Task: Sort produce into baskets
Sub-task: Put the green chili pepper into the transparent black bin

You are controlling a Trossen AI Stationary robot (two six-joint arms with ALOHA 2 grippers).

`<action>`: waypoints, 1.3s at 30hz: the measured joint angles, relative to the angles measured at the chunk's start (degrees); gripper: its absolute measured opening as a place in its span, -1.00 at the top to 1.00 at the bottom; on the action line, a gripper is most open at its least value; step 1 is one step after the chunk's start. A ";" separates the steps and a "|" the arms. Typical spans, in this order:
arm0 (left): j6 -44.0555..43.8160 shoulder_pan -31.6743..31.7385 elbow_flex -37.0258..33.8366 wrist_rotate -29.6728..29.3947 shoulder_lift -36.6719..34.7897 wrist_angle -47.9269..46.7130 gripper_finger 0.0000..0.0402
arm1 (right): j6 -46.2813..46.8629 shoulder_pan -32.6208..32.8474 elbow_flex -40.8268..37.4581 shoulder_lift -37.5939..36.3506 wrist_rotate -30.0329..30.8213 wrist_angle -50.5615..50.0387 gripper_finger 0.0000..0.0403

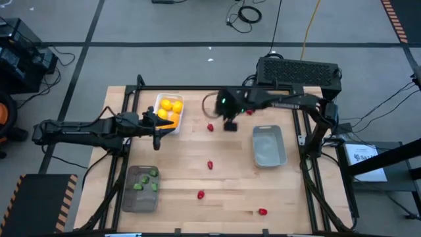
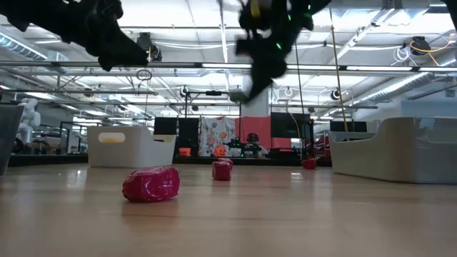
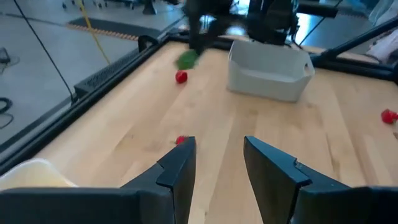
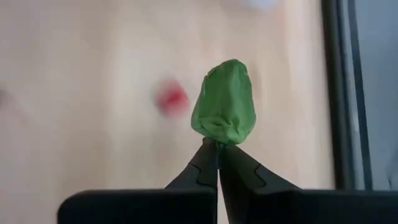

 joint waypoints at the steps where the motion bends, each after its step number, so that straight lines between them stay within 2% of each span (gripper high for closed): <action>1: -0.52 0.00 0.00 -0.04 -0.37 -0.93 0.28 | 0.28 2.36 0.00 0.11 -0.58 3.04 1.00; 6: -1.45 0.02 -0.02 -0.26 -1.22 -2.91 0.28 | 1.09 13.43 0.02 4.33 -1.35 21.89 1.00; 9: -1.41 0.00 -0.02 -1.85 -1.18 -4.13 0.28 | 3.36 19.05 0.00 8.58 -1.52 38.35 1.00; 15: -1.18 0.03 -0.02 -7.83 -1.18 -7.48 0.28 | 3.16 26.50 0.34 21.28 -1.41 72.69 1.00; 18: -1.12 0.02 -0.29 -9.88 -1.05 -8.83 0.28 | 7.40 28.16 5.38 29.48 -1.40 83.71 1.00; 21: -1.23 0.02 -0.66 -10.28 -1.05 -9.62 0.28 | 10.52 28.86 15.81 36.97 -1.48 81.20 1.00; 27: -2.56 0.00 -0.94 -9.53 -1.05 -10.19 0.28 | 12.10 29.26 39.13 47.90 -1.41 58.70 1.00; 30: -2.86 0.01 -0.94 -9.49 -1.05 -11.30 0.28 | 14.92 29.26 47.19 50.73 -1.37 53.54 0.97; 33: -2.94 0.02 -0.96 -9.02 -1.05 -11.89 0.28 | 17.73 29.26 50.92 52.86 -1.33 53.50 0.90; 39: -3.81 0.00 -0.96 -8.81 -1.05 -11.98 0.28 | 19.13 29.30 50.27 53.70 -1.00 54.97 0.65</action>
